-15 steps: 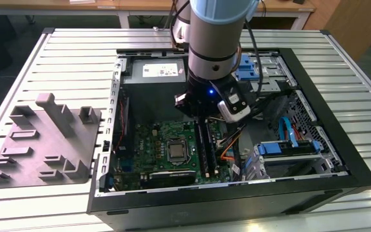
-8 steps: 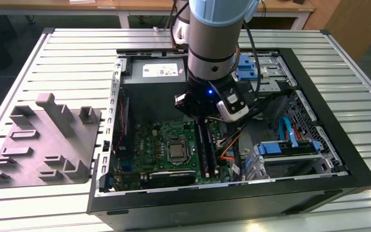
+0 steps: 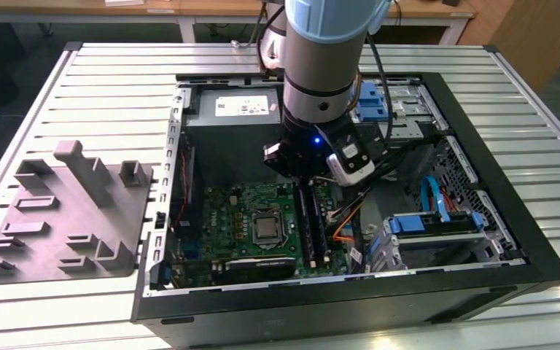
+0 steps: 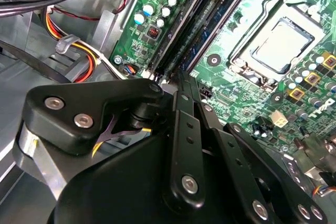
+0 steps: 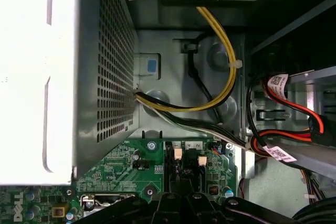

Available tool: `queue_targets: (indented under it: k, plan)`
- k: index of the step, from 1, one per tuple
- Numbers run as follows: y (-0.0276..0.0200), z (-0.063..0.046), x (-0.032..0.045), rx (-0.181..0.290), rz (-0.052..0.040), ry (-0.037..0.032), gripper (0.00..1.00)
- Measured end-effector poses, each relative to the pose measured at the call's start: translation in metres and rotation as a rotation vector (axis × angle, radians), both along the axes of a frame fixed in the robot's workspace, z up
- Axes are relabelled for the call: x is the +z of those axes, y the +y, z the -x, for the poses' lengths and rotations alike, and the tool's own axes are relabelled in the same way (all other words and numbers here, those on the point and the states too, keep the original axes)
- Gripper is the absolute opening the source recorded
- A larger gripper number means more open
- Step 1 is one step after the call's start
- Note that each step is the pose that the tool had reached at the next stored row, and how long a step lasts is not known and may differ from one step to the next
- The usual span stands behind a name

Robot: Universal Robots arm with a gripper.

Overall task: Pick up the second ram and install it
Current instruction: 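Press down the second ram until it locks into place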

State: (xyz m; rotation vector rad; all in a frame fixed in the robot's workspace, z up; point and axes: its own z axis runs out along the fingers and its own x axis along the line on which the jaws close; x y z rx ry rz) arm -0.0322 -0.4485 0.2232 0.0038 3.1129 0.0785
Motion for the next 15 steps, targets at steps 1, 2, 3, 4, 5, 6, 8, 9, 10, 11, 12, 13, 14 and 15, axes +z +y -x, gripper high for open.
queue_targets:
  k: [1,2,3,4,5,6,8,9,10,11,12,13,14,15]
  plan:
    - [0.0001,0.0,-0.001,0.0,-0.0005,-0.0002,0.1]
    - [0.0001,0.0,-0.0017,0.0,-0.0003,-0.0001,0.1]
    - [0.0,0.0,-0.0017,0.0,-0.0001,0.0,0.1]
    - [0.0,0.0,-0.0017,0.0,0.0,0.0,0.1]
    - [0.0,0.0,-0.0017,0.0,0.0001,0.0,0.1]
    - [0.0,0.0,-0.0017,0.0,0.0001,0.0001,0.1]
    - [0.0,0.0,-0.0031,0.0,0.0003,0.0001,0.1]
    - [-0.0001,0.0,-0.0034,0.0,0.0004,0.0002,0.1]
    - [-0.0001,0.0,-0.0034,0.0,0.0004,0.0002,0.1]
    - [-0.0001,0.0,-0.0035,0.0,0.0003,0.0001,0.1]
    - [0.0,0.0,-0.0036,0.0,0.0001,0.0,0.1]
    - [0.0,0.0,-0.0037,0.0,0.0,0.0,0.1]
    - [0.0,0.0,-0.0039,0.0,0.0,0.0,0.1]
    - [0.0,0.0,-0.0044,0.0,-0.0002,0.0,0.1]
